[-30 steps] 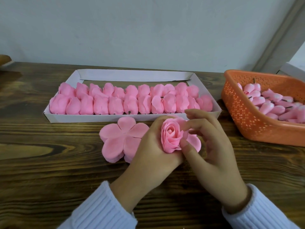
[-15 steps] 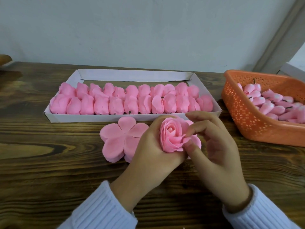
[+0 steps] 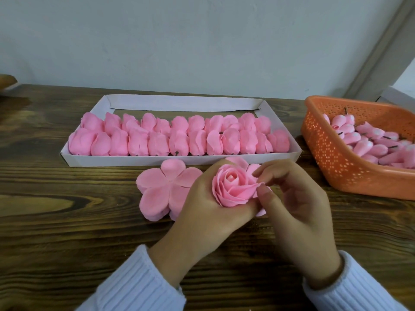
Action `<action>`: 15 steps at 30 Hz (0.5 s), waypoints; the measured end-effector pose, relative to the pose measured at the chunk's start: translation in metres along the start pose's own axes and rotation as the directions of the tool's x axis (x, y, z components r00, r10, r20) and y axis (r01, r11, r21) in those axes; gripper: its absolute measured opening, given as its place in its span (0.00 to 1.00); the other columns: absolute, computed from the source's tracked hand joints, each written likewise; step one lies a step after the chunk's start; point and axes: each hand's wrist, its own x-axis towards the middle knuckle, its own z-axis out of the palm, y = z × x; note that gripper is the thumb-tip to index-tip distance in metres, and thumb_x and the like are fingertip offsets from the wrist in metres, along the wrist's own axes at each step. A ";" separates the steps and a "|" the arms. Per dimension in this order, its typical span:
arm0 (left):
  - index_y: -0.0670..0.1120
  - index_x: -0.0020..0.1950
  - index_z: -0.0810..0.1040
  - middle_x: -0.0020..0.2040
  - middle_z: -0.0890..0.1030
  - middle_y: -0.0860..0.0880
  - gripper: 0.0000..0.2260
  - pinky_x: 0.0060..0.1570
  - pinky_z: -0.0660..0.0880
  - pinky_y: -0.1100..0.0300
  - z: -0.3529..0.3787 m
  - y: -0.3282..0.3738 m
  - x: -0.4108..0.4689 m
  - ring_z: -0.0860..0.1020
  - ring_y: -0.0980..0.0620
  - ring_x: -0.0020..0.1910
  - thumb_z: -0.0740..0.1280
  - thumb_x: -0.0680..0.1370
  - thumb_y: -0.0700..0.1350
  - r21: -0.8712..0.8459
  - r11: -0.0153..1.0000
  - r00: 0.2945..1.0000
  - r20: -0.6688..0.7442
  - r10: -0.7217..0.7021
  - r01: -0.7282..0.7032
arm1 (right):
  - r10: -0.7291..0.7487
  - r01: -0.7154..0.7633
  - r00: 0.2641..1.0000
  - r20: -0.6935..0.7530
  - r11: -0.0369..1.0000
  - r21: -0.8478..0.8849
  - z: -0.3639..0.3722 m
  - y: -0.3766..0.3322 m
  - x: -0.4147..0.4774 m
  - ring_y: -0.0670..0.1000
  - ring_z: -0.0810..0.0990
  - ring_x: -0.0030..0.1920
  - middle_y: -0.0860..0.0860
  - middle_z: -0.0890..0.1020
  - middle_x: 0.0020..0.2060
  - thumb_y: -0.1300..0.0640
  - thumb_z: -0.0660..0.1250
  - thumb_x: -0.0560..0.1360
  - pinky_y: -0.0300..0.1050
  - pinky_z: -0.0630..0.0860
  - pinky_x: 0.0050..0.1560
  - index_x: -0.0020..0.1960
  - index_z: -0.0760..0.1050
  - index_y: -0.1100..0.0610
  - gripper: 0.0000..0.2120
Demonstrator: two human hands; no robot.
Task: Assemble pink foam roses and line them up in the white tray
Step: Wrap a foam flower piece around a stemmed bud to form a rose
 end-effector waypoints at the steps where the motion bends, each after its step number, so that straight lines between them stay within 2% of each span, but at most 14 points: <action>1: 0.43 0.40 0.76 0.32 0.79 0.56 0.09 0.34 0.72 0.70 0.000 0.002 0.000 0.75 0.63 0.31 0.75 0.67 0.37 -0.016 1.000 1.000 0.010 -0.001 0.001 | 0.002 -0.002 1.000 0.006 1.000 0.010 0.000 0.000 0.000 0.54 0.80 0.43 0.47 0.80 0.41 0.59 0.64 0.72 0.59 0.76 0.42 0.44 0.76 0.54 0.04; 4: 0.44 0.39 0.75 0.33 0.77 0.54 0.07 0.35 0.73 0.68 0.002 0.004 -0.002 0.75 0.61 0.33 0.73 0.67 0.40 -0.064 0.998 1.000 0.021 -0.011 0.013 | 0.003 -0.006 0.999 0.050 0.998 0.067 -0.001 -0.002 0.000 0.51 0.79 0.42 0.47 0.80 0.40 0.61 0.63 0.71 0.48 0.75 0.44 0.44 0.76 0.53 0.05; 6: 0.42 0.41 0.76 0.37 0.79 0.47 0.08 0.39 0.75 0.64 0.002 0.002 -0.002 0.78 0.56 0.37 0.73 0.67 0.41 -0.074 0.997 0.999 0.021 -0.033 0.035 | -0.001 -0.013 0.995 0.097 0.990 0.138 -0.002 -0.003 0.000 0.49 0.79 0.42 0.47 0.80 0.39 0.66 0.64 0.70 0.40 0.74 0.44 0.45 0.76 0.54 0.09; 8: 0.43 0.47 0.77 0.42 0.81 0.45 0.12 0.42 0.77 0.63 0.001 0.000 -0.002 0.80 0.55 0.40 0.74 0.66 0.40 -0.084 0.995 0.999 0.022 -0.046 0.048 | 0.016 -0.043 0.992 0.126 0.976 0.213 -0.001 -0.003 0.000 0.48 0.79 0.42 0.48 0.80 0.39 0.72 0.62 0.69 0.38 0.74 0.45 0.45 0.75 0.57 0.13; 10: 0.43 0.49 0.76 0.43 0.82 0.48 0.15 0.42 0.77 0.65 0.001 -0.002 -0.001 0.80 0.57 0.41 0.75 0.65 0.38 -0.075 0.996 0.999 0.023 -0.040 0.042 | 0.035 -0.077 0.988 0.153 0.956 0.283 -0.001 -0.004 -0.001 0.46 0.80 0.43 0.47 0.81 0.39 0.74 0.61 0.69 0.37 0.75 0.47 0.46 0.74 0.57 0.14; 12: 0.43 0.50 0.76 0.42 0.81 0.50 0.18 0.43 0.77 0.65 0.001 -0.006 0.000 0.80 0.57 0.42 0.77 0.63 0.40 -0.091 0.995 0.999 0.019 -0.039 0.040 | 0.033 -0.100 0.981 0.194 0.934 0.344 -0.001 -0.005 -0.001 0.44 0.81 0.44 0.46 0.82 0.40 0.73 0.62 0.71 0.36 0.75 0.48 0.47 0.74 0.55 0.14; 15: 0.43 0.49 0.75 0.41 0.81 0.49 0.19 0.45 0.79 0.56 0.000 -0.009 0.000 0.80 0.50 0.42 0.76 0.61 0.45 -0.125 0.990 0.998 0.011 -0.059 0.060 | 0.020 -0.097 0.977 0.214 0.929 0.358 -0.001 -0.008 -0.001 0.44 0.82 0.45 0.46 0.83 0.41 0.66 0.63 0.72 0.37 0.76 0.49 0.50 0.75 0.51 0.12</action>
